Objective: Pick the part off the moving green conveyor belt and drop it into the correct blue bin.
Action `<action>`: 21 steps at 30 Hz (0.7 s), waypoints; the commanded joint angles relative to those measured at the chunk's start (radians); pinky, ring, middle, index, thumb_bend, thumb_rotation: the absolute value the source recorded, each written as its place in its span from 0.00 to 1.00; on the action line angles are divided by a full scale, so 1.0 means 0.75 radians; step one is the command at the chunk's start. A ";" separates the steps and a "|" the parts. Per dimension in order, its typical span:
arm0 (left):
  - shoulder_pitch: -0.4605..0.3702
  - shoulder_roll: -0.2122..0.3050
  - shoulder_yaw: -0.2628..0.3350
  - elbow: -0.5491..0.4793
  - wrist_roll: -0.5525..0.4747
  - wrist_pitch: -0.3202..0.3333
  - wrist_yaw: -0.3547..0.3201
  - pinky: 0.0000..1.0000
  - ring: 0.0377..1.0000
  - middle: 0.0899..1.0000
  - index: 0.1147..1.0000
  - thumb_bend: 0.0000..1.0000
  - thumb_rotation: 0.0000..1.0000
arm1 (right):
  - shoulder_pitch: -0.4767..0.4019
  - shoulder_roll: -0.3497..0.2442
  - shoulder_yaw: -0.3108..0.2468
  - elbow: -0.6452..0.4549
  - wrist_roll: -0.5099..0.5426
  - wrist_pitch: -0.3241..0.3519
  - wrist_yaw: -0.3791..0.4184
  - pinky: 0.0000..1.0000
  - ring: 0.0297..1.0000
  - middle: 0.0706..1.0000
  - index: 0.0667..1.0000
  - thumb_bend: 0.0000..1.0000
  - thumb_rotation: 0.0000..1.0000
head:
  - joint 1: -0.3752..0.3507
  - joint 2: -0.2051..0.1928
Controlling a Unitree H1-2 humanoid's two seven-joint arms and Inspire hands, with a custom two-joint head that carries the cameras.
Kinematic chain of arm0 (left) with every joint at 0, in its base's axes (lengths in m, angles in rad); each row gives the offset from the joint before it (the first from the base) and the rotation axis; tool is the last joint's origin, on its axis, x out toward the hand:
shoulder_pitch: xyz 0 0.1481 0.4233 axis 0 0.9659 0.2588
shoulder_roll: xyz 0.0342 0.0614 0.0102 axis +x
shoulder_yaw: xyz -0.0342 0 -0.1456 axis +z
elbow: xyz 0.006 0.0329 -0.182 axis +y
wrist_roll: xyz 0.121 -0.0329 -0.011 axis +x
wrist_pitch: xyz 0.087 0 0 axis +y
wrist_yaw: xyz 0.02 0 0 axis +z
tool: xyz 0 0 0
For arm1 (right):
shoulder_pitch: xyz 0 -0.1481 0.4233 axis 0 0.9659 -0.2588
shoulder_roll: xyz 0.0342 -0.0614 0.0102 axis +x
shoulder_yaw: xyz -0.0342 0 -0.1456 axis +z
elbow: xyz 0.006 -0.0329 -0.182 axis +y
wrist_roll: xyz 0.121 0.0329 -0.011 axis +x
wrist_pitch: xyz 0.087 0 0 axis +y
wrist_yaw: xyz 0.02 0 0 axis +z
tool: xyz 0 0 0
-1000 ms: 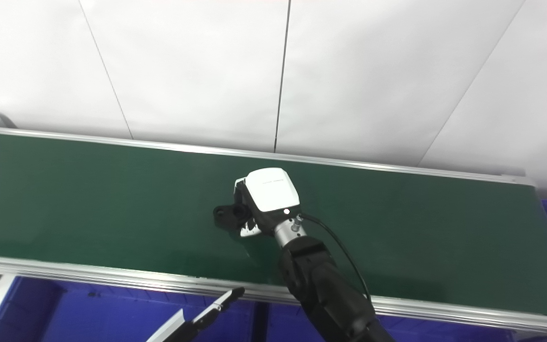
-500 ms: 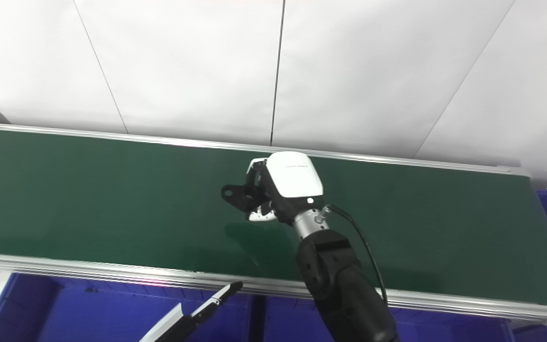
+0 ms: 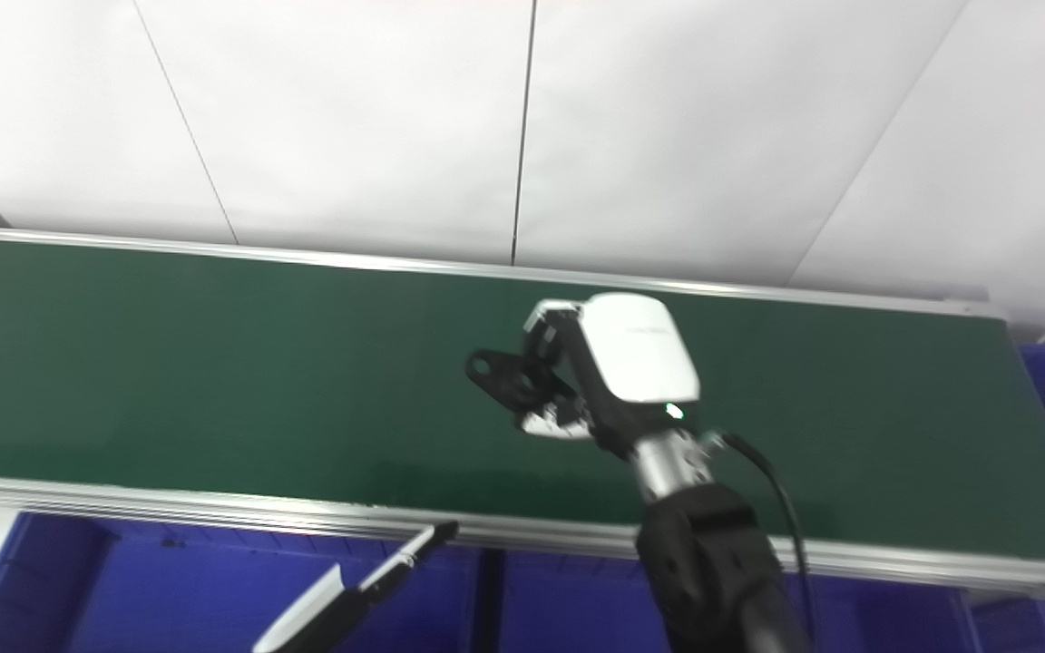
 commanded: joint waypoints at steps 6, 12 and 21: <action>0.019 0.014 0.024 -0.073 -0.068 0.025 -0.025 1.00 1.00 1.00 1.00 0.83 0.63 | 0.318 -0.065 -0.073 -0.205 0.029 -0.099 -0.046 0.13 0.15 0.43 0.44 0.53 0.00 | -0.034 0.041; 0.001 0.041 0.047 -0.093 -0.123 0.048 -0.054 1.00 1.00 1.00 1.00 0.83 0.63 | 0.533 -0.056 -0.096 -0.244 0.025 -0.129 -0.046 0.13 0.15 0.43 0.44 0.53 0.00 | -0.088 0.095; -0.002 0.068 0.089 -0.168 -0.184 0.112 -0.103 1.00 1.00 1.00 1.00 0.83 0.62 | 0.607 0.001 -0.072 -0.039 -0.019 -0.186 -0.174 0.15 0.18 0.43 0.44 0.53 0.00 | -0.135 0.183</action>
